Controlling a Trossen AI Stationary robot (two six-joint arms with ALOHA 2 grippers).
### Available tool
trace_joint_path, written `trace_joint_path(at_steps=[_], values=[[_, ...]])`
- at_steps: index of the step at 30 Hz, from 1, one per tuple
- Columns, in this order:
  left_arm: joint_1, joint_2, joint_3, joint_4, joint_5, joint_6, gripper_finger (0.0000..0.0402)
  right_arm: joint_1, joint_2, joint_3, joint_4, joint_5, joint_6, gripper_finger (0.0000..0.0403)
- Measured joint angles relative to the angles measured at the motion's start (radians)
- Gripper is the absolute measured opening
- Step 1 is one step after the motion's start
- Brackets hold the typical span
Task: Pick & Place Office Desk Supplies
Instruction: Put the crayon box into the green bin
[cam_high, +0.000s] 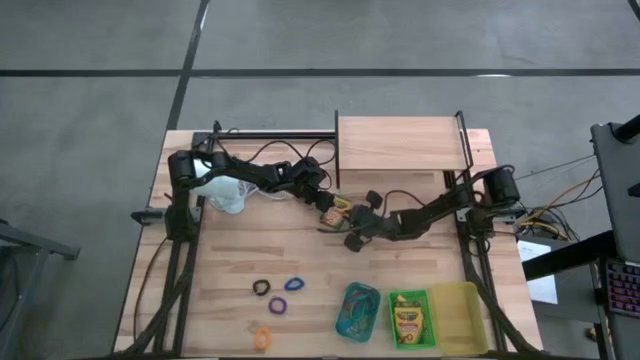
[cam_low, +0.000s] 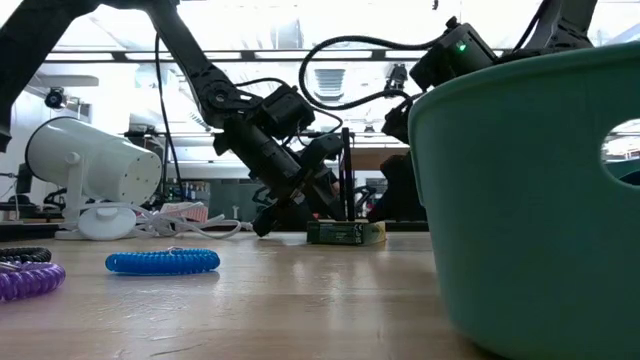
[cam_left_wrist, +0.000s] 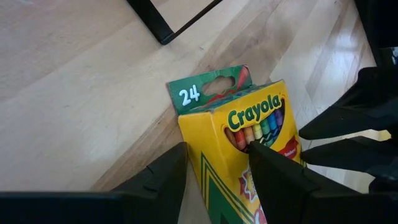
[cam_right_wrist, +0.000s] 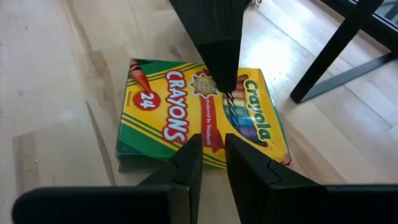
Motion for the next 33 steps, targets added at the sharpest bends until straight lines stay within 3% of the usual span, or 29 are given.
trace_joint_path(at_steps=[33], values=[[0.002, -0.019, -0.002, 0.012, 0.015, -0.051, 0.0173, 0.0, 0.008, -0.01, -0.026, -0.011, 0.025, 0.0068]])
